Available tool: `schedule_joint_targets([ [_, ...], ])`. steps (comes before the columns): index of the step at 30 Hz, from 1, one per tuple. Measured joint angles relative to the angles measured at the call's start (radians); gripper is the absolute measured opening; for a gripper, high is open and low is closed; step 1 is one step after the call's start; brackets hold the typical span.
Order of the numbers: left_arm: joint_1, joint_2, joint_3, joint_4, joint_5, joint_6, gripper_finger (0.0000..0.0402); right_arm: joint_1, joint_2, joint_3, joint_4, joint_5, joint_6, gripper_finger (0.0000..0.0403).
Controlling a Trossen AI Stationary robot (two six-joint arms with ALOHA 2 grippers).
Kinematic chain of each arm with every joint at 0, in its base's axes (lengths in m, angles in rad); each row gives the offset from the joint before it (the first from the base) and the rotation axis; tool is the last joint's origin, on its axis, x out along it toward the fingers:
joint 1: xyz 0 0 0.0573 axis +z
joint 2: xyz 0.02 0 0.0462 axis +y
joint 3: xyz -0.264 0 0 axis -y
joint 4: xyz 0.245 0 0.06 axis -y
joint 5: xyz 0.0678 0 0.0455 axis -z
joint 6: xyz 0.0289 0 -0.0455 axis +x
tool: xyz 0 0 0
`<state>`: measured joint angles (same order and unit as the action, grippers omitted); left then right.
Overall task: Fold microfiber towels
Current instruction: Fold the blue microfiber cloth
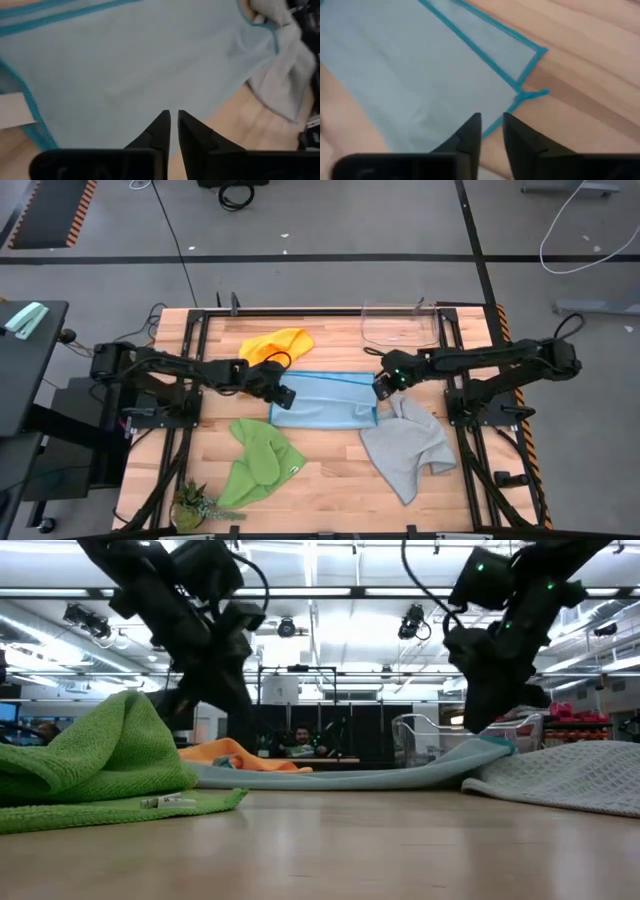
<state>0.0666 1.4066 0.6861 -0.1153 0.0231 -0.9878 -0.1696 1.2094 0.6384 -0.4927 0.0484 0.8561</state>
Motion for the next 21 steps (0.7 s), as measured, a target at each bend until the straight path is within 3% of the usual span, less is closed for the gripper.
schedule_joint_targets([
  [5,-0.014,0.070,-0.003,0.004,0.035,-0.016,0.0010,-0.022,0.082,0.000,0.083,-0.023,-0.047,0.0007],
  [16,-0.026,0.152,0.008,0.032,0.047,-0.026,0.0021,-0.035,0.251,0.001,0.136,-0.048,-0.062,0.0007],
  [21,-0.027,0.176,0.008,0.043,0.059,-0.022,0.0007,-0.090,0.292,0.003,0.168,-0.036,-0.068,0.0004],
])
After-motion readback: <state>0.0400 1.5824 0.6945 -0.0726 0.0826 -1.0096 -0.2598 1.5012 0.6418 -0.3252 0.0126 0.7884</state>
